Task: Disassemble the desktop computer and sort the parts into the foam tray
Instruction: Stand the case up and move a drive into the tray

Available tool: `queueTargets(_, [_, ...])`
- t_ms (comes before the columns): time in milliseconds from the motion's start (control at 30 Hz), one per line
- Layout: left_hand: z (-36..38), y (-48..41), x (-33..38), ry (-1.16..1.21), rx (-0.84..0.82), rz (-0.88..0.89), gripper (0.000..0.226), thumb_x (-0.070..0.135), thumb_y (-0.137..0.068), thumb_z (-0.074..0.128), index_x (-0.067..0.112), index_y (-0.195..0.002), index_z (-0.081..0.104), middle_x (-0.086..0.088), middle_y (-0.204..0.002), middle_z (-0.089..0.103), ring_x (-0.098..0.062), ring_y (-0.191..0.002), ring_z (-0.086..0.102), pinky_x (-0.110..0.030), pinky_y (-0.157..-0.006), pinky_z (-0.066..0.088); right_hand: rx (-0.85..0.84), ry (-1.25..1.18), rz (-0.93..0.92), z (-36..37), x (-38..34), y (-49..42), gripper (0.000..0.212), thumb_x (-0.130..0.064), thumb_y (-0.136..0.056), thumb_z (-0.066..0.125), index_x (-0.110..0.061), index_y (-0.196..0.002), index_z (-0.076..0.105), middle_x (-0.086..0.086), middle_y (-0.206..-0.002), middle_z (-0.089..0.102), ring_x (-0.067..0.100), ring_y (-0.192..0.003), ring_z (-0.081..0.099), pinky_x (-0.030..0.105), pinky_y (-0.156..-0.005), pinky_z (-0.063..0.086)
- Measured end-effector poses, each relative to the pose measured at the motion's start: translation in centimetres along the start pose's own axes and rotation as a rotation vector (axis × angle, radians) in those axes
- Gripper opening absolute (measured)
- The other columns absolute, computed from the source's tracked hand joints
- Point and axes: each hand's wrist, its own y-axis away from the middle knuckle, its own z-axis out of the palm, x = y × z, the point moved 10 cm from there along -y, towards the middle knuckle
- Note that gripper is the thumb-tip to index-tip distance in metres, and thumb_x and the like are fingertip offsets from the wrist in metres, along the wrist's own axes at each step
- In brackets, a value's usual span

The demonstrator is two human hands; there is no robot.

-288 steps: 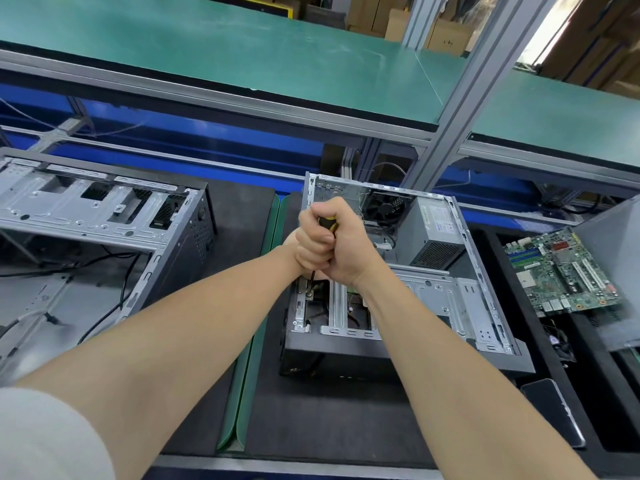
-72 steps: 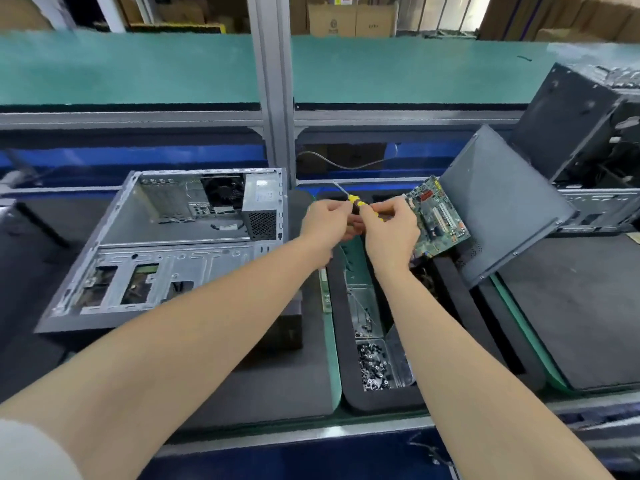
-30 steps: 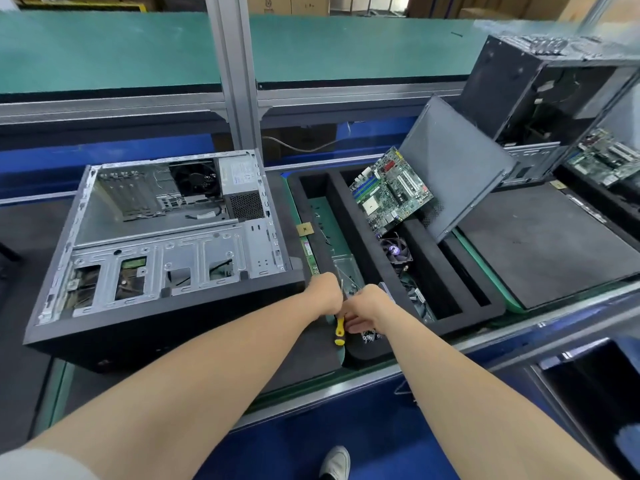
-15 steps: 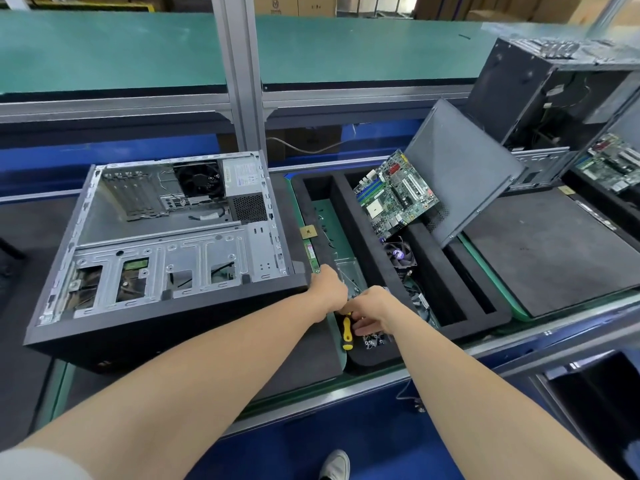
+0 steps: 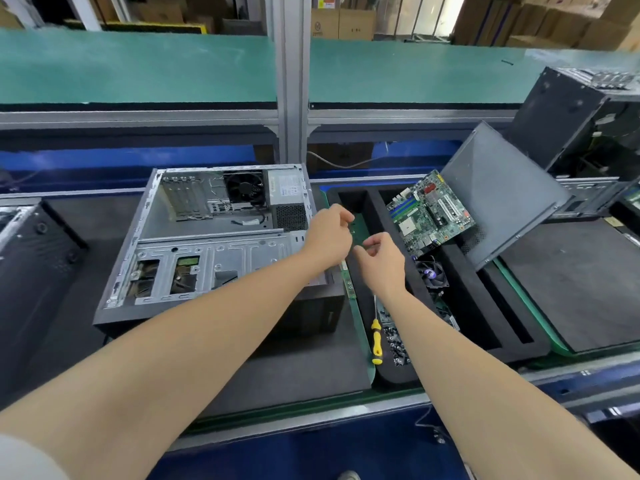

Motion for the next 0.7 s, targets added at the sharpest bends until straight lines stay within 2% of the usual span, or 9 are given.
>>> queueTargets(67, [-3.6, -0.1, -2.2, -0.032, 0.093, -0.01, 0.036, -0.004, -0.092, 0.045, 0.019, -0.11, 0.067, 0.003, -0.108, 0.064, -0.015, -0.099, 0.059, -0.023, -0.081, 0.049, -0.006, 0.014, -0.149, 1.3, -3.8, -0.2, 0.014, -0.023, -0.092, 0.07, -0.019, -0.103, 0.064, 0.001, -0.099, 0.065, 0.018, -0.092, 0.062, 0.033, -0.079, 0.045])
queueTargets(167, [-9.7, 0.4, -6.5, -0.225, 0.233, -0.027, 0.026, 0.009, -0.092, 0.053, 0.021, -0.107, 0.071, 0.004, -0.108, 0.067, -0.018, -0.104, 0.063, -0.038, -0.096, 0.05, -0.115, 0.074, -0.316, 4.5, -8.0, -0.4, 0.017, -0.023, -0.094, 0.07, -0.022, -0.111, 0.068, 0.0, -0.112, 0.059, 0.014, -0.099, 0.059, 0.03, -0.09, 0.046])
queueTargets(267, [-15.1, 1.5, -11.6, -0.561, 0.331, -0.068, 0.022, 0.03, -0.094, 0.05, 0.024, -0.102, 0.071, 0.003, -0.102, 0.068, -0.02, -0.094, 0.059, -0.043, -0.094, 0.041, -0.279, 0.105, -0.342, 7.4, -9.3, -0.8, 0.027, -0.028, -0.097, 0.071, -0.027, -0.125, 0.068, -0.002, -0.129, 0.05, 0.012, -0.117, 0.051, 0.03, -0.104, 0.041])
queueTargets(367, [-17.2, 2.7, -16.0, -0.69, 0.324, -0.102, 0.034, 0.04, -0.101, 0.04, 0.02, -0.103, 0.068, -0.002, -0.103, 0.066, -0.024, -0.095, 0.057, -0.044, -0.092, 0.035, -0.392, 0.099, -0.308, 9.4, -9.6, -1.0, 0.033, -0.031, -0.099, 0.068, -0.034, -0.132, 0.065, 0.001, -0.149, 0.044, 0.016, -0.143, 0.039, 0.032, -0.114, 0.03])
queueTargets(467, [-16.2, 2.4, -17.0, -0.7, 0.267, -0.034, 0.035, 0.041, -0.105, 0.034, 0.02, -0.109, 0.061, -0.001, -0.107, 0.06, -0.025, -0.102, 0.055, -0.044, -0.091, 0.03, -0.444, 0.088, -0.267, 10.9, -9.9, -1.0, 0.024, -0.036, -0.099, 0.069, -0.036, -0.124, 0.07, 0.004, -0.159, 0.037, 0.02, -0.155, 0.025, 0.033, -0.116, 0.025])
queueTargets(533, [-15.7, 1.9, -17.2, -0.718, 0.239, -0.039, 0.031, 0.038, -0.106, 0.03, 0.021, -0.104, 0.056, 0.002, -0.1, 0.057, -0.025, -0.098, 0.053, -0.041, -0.086, 0.026, -0.466, 0.123, -0.233, 11.6, -9.8, -1.1, 0.018, -0.043, -0.099, 0.069, -0.032, -0.112, 0.073, 0.006, -0.161, 0.035, 0.025, -0.154, 0.028, 0.04, -0.122, 0.028])
queueTargets(633, [-15.8, 1.6, -17.5, -0.739, 0.27, -0.044, 0.027, 0.034, -0.107, 0.024, 0.023, -0.097, 0.047, 0.004, -0.091, 0.053, -0.023, -0.091, 0.047, -0.039, -0.081, 0.022, -0.489, 0.162, -0.19, 11.9, -9.5, -0.9, 0.029, -0.055, -0.096, 0.069, -0.026, -0.097, 0.072, 0.003, -0.165, 0.029, 0.024, -0.153, 0.03, 0.041, -0.115, 0.03])
queueTargets(700, [-15.8, 1.4, -17.8, -0.752, 0.28, -0.043, 0.024, 0.033, -0.107, 0.024, 0.024, -0.094, 0.043, 0.005, -0.09, 0.051, -0.022, -0.089, 0.043, -0.039, -0.08, 0.021, -0.473, 0.172, -0.171, 11.7, -9.3, -0.9, 0.034, -0.056, -0.095, 0.07, -0.022, -0.092, 0.068, 0.003, -0.165, 0.031, 0.025, -0.152, 0.033, 0.045, -0.116, 0.032])
